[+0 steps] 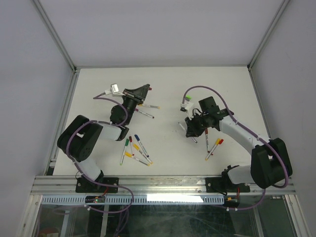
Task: Open the pen caps
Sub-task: Place the pen at the center of the board.
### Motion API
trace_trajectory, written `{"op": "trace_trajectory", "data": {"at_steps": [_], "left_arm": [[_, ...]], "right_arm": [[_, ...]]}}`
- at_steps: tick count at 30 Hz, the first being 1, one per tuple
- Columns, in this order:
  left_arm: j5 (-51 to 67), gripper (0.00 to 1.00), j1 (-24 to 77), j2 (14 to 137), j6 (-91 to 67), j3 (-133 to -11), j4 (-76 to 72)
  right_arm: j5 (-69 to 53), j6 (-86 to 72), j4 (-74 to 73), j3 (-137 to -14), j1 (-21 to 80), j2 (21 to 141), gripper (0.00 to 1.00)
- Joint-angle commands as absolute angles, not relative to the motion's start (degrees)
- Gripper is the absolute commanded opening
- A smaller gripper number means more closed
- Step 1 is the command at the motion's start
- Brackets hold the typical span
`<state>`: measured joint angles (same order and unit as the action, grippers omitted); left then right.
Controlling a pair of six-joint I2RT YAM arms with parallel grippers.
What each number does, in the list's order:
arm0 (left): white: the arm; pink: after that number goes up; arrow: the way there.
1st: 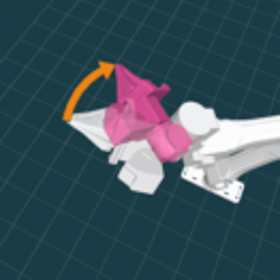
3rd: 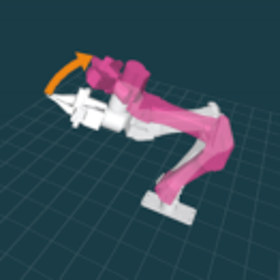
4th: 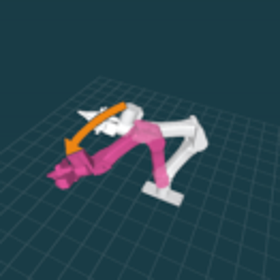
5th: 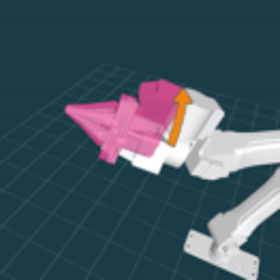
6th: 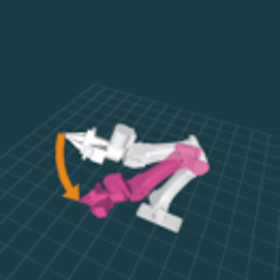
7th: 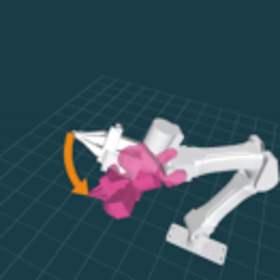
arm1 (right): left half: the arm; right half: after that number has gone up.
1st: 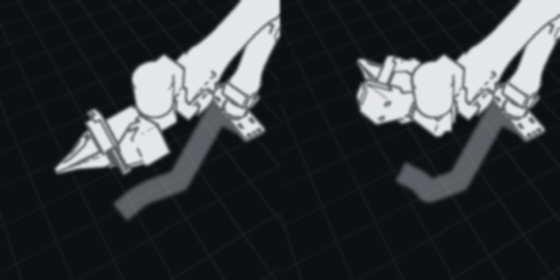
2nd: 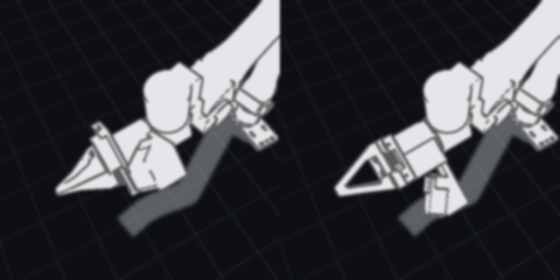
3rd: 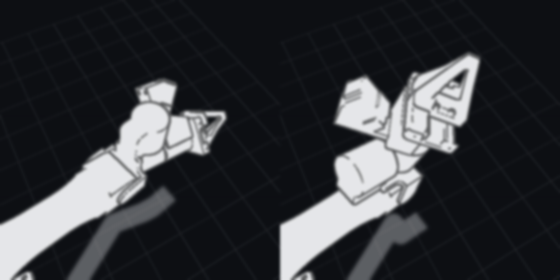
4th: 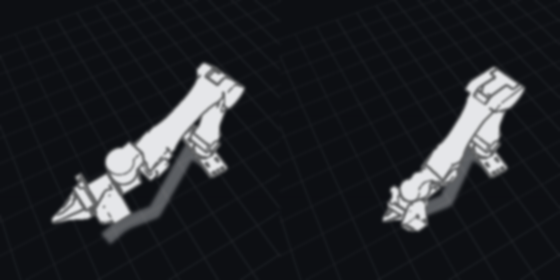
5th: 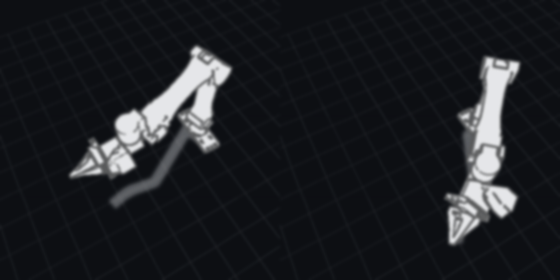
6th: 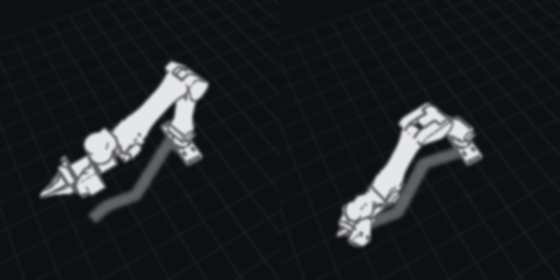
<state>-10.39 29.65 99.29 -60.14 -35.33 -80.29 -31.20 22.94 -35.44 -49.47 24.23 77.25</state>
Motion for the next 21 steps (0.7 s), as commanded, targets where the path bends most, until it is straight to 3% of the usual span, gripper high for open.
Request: {"op": "trace_trajectory", "data": {"at_steps": [1,6,11,21], "left_arm": [[-5.6,0.0,29.9,93.0,-56.5,-35.3,-71.4],[-2.0,0.0,30.1,86.0,-53.0,-33.0,-58.8],[-6.0,0.0,30.1,75.8,-50.8,-30.1,-44.3],[-11.6,0.0,29.9,63.0,-51.6,-21.5,-35.8]], "right_arm": [[-19.4,17.2,-28.6,-48.1,23.8,76.6,0.0],[-8.9,10.9,-22.4,-49.7,23.9,80.7,0.0],[-4.4,5.3,-22.7,-54.9,23.9,87.8,0.03],[0.2,3.3,-23.1,-57.2,24.0,93.7,0.11]]}}
